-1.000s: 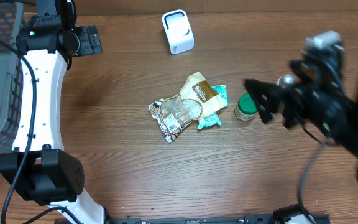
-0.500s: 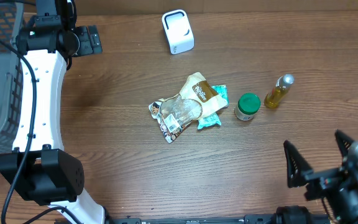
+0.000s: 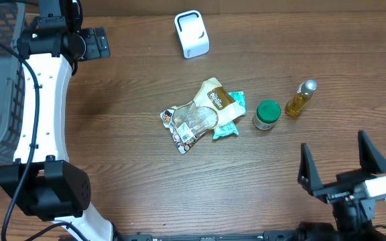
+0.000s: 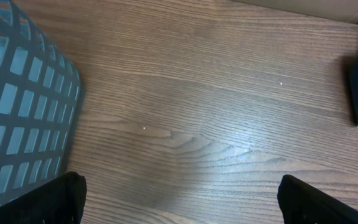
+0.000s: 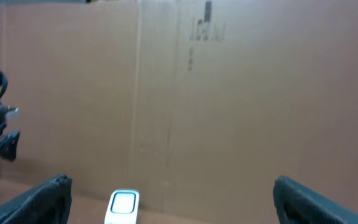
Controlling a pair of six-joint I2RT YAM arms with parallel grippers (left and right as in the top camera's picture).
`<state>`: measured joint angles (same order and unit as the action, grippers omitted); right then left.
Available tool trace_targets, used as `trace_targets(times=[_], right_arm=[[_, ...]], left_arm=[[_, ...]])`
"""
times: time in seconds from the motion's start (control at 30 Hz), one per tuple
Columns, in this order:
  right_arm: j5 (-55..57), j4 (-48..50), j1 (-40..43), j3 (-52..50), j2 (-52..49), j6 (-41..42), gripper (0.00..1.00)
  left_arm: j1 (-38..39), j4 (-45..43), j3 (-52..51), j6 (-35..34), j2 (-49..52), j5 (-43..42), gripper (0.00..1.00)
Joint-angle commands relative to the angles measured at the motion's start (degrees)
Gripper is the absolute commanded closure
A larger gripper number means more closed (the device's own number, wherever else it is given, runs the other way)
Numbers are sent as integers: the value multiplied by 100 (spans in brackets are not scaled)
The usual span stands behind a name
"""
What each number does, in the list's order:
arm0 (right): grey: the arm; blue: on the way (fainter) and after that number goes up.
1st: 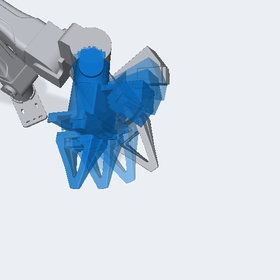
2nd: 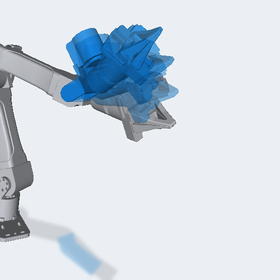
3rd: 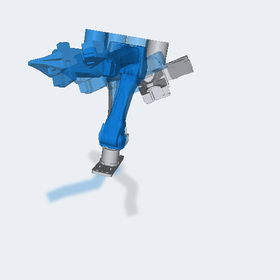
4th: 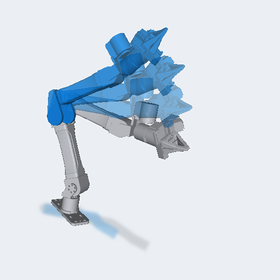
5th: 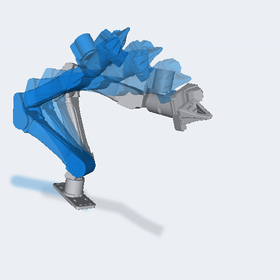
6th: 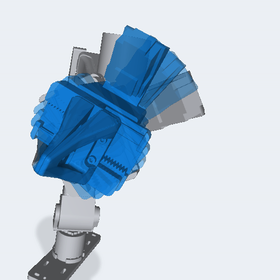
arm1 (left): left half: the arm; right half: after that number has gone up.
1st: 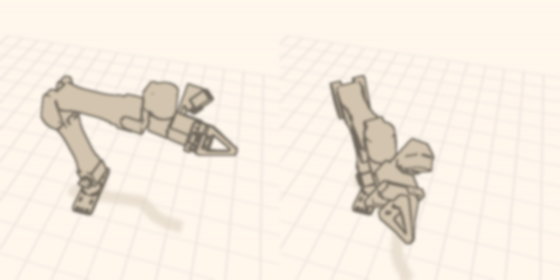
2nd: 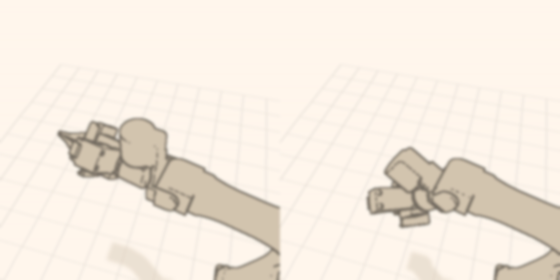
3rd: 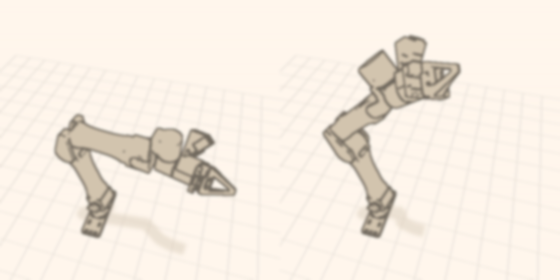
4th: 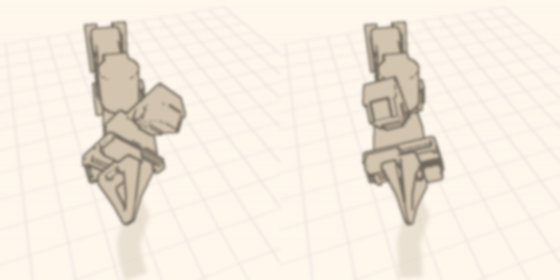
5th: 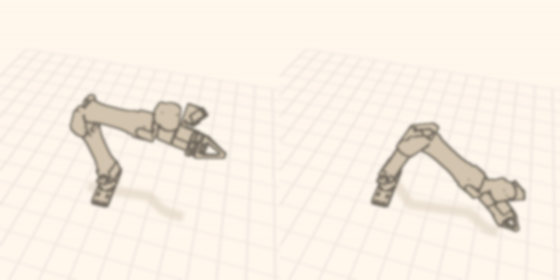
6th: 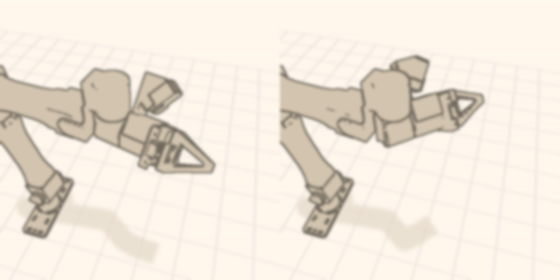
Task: Scan the item barcode
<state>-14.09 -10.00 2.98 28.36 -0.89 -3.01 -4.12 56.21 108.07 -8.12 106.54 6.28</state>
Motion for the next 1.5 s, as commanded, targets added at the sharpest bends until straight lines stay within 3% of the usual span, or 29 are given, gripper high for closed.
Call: trace_targets(times=[0.0, 0.13, 0.53, 0.73, 0.93, 1.47], right_arm=[[-249, 1296, 26, -844, 52, -7, 0], [-232, 2013, 31, -1593, 68, -2, 0], [-247, 2037, 31, -2774, 72, -2, 0], [57, 1637, 13, -2793, 72, 11, 0], [184, 605, -9, -2793, 72, 46, 0], [140, 645, 26, -2791, 72, 39, 0]], left_arm=[[39, 13, 68, 42, 85, 26, 0], [39, 13, 68, 44, 85, 28, 1], [39, 13, 68, 42, 85, 26, 0], [39, 13, 68, 42, 85, 28, 1], [39, 13, 68, 42, 85, 26, 0], [39, 13, 68, 42, 85, 28, 0]])
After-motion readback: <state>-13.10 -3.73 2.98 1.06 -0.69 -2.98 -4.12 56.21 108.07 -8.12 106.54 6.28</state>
